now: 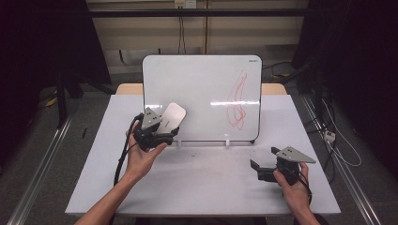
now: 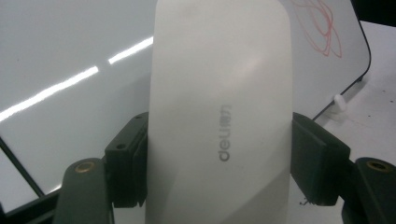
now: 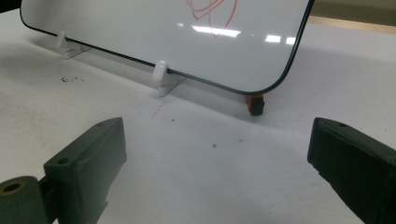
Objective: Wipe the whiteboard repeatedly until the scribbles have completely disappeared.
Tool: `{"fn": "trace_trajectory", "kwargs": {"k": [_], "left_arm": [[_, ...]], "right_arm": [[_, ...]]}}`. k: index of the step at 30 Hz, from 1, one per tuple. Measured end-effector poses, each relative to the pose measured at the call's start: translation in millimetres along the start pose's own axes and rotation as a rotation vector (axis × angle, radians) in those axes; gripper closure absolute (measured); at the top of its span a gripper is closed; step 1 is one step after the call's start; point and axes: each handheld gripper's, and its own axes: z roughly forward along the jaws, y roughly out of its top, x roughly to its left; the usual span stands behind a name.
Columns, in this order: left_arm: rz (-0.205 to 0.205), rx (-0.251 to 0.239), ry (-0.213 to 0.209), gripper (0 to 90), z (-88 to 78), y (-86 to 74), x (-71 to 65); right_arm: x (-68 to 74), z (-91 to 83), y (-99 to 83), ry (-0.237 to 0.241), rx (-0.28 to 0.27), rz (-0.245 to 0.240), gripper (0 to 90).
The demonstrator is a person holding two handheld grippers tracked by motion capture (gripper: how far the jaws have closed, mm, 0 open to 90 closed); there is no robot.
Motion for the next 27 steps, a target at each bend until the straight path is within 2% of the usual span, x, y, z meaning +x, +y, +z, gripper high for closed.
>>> {"fn": "trace_trajectory", "kwargs": {"k": [7,12,19,21,22,27], "left_arm": [[0.033,-0.023,-0.005,30.4,5.9,18.6,-9.2],[0.036,-0.044,-0.018,30.4,9.8,32.9,-13.0],[0.09,-0.047,-0.014,30.4,16.1,52.6,-20.9],[0.08,-0.061,-0.02,30.4,17.6,58.8,-21.0],[0.092,-0.06,-0.02,30.4,18.9,61.7,-21.2],[0.127,-0.049,-0.024,30.5,32.2,73.0,-26.6]], "right_arm": [[-1.0,0.4,-0.2,0.009,-0.003,0.001,4.3],[-0.9,1.6,0.5,0.014,-0.003,0.002,4.3],[-1.1,1.5,0.2,0.012,-0.008,0.006,4.2],[-1.3,1.3,0.1,0.011,-0.008,0.005,4.2],[-1.4,1.3,0.1,0.012,-0.007,0.006,4.2],[-1.5,1.6,0.1,0.014,-0.009,0.008,4.2]]}}
